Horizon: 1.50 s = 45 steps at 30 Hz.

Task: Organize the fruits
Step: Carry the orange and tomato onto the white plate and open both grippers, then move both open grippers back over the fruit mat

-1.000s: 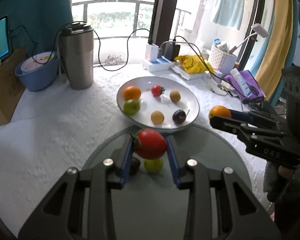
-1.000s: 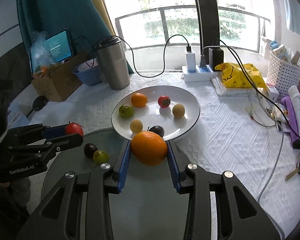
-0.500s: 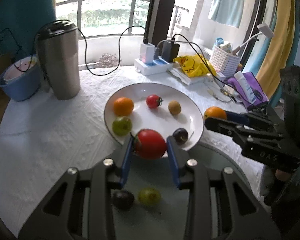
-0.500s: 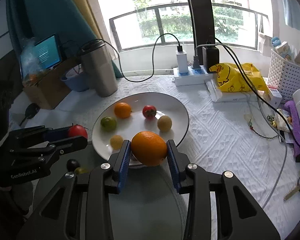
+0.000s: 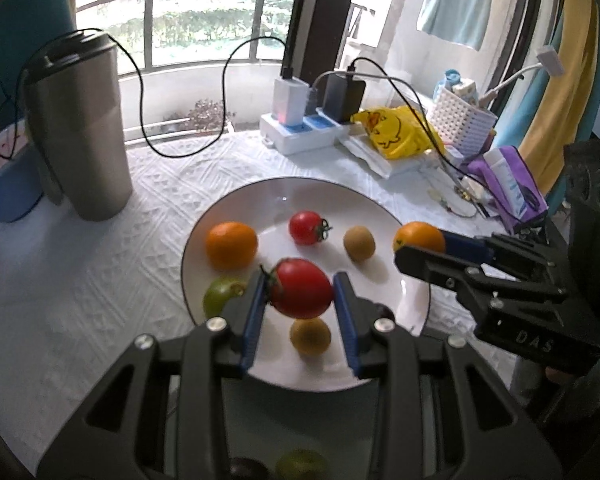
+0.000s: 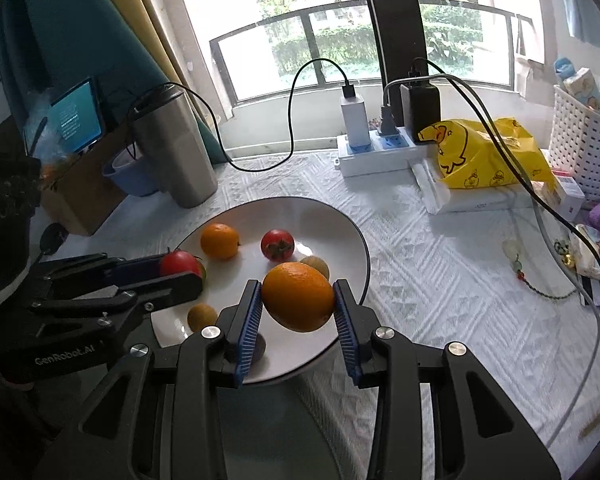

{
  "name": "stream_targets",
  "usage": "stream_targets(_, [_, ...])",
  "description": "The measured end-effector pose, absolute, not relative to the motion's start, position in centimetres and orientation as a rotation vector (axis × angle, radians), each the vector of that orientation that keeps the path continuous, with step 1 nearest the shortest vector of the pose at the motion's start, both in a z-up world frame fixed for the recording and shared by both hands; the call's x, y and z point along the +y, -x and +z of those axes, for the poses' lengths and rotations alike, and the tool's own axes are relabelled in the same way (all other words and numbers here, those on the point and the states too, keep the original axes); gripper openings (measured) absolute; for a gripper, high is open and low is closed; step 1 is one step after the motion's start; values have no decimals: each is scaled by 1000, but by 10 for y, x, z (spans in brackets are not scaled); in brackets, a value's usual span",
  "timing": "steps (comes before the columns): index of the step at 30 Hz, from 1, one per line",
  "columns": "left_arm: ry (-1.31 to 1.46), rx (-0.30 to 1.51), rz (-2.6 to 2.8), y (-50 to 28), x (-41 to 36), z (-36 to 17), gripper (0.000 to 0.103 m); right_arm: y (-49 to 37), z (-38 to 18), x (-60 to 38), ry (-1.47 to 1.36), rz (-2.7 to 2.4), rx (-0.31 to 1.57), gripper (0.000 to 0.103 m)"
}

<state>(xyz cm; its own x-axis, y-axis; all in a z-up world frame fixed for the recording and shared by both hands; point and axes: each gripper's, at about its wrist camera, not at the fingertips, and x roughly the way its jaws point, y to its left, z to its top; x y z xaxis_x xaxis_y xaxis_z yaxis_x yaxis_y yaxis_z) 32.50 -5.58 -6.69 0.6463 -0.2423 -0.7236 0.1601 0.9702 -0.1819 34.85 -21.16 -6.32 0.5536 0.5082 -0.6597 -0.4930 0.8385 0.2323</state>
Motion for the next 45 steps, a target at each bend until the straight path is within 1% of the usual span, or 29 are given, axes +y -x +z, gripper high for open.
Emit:
stream_targets(18, [133,884,-221,-341,-56,-80,36,-354,-75,-203,27,578,803,39])
stream_targets(20, [133,877,-221,-339,-56,-78,36,-354,-76,-202,31,571,808,39])
stream_targets(22, [133,867,-226,-337,-57,-75,36,-354,-75,-202,33,565,809,44])
stream_targets(23, [135,861,-227,-336,-57,-73,38,-353,-74,-203,35,561,806,45])
stream_targets(25, [137,845,-222,-333,-56,-69,45,-351,-71,-203,36,554,800,50])
stream_targets(45, [144,745,-197,-288,-44,-29,46,-309,-32,-198,56,558,725,51])
